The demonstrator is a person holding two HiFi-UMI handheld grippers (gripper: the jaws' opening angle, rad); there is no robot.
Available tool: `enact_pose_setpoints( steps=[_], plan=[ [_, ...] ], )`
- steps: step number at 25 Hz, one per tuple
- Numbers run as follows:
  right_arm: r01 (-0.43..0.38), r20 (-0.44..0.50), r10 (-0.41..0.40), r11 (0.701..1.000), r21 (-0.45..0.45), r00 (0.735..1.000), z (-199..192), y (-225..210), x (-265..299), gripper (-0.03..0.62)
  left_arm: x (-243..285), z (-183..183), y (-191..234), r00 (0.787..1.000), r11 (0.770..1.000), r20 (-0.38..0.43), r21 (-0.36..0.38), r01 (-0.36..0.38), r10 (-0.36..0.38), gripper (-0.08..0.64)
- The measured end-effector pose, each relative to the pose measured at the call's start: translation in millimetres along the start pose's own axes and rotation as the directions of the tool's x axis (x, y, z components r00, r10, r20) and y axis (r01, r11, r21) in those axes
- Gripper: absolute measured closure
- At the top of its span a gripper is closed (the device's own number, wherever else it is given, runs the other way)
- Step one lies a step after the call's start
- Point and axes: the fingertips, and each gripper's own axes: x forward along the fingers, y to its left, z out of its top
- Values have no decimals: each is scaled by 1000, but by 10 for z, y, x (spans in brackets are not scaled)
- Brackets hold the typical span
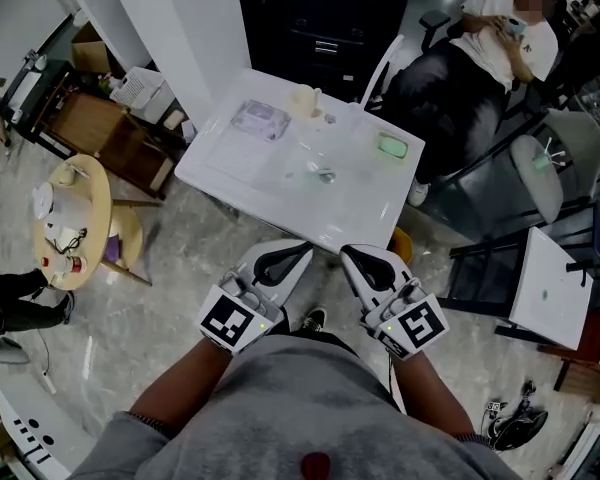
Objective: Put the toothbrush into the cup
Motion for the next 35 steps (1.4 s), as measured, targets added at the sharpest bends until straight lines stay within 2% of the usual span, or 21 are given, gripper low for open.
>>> enact_pose_setpoints(
  steps=[11, 15, 18, 21, 23, 26, 28, 32, 35],
  plan=[
    [103, -72, -101, 994, 26, 992, -90, -688, 1143, 577, 390, -98, 1254, 993, 993, -19, -16, 115, -116, 552],
    [139, -113, -135, 990, 29, 984, -190, -929, 1551, 577, 510, -171, 1666, 983, 981, -13, 51, 185, -185, 552],
    [165, -146, -158, 986, 33, 977, -301, -1091, 1769, 577, 603, -237, 1909, 980, 980, -24, 23, 200, -199, 552],
    [190, -179, -180, 981, 40, 967, -441, -1273, 1914, 577, 717, -349, 2111, 975, 975, -31, 33, 219, -218, 552],
    [199, -198, -187, 979, 41, 962, -546, -1397, 1995, 577, 809, -424, 2248, 976, 977, -40, 23, 214, -213, 552],
    [198, -223, -183, 979, 49, 958, -686, -1528, 2079, 577, 898, -507, 2401, 983, 982, -46, -64, 176, -179, 552],
    [193, -236, -174, 980, 58, 956, -784, -1615, 2125, 577, 954, -607, 2476, 985, 983, -55, -92, 160, -165, 552],
    [176, -262, -149, 981, 85, 954, -1084, -1847, 2182, 577, 1169, -858, 2619, 987, 987, -87, -103, 126, -135, 552],
    [147, -315, -113, 985, 87, 942, -1390, -1996, 2264, 577, 1300, -1033, 2723, 989, 990, -102, -100, 100, -110, 552]
  ],
)
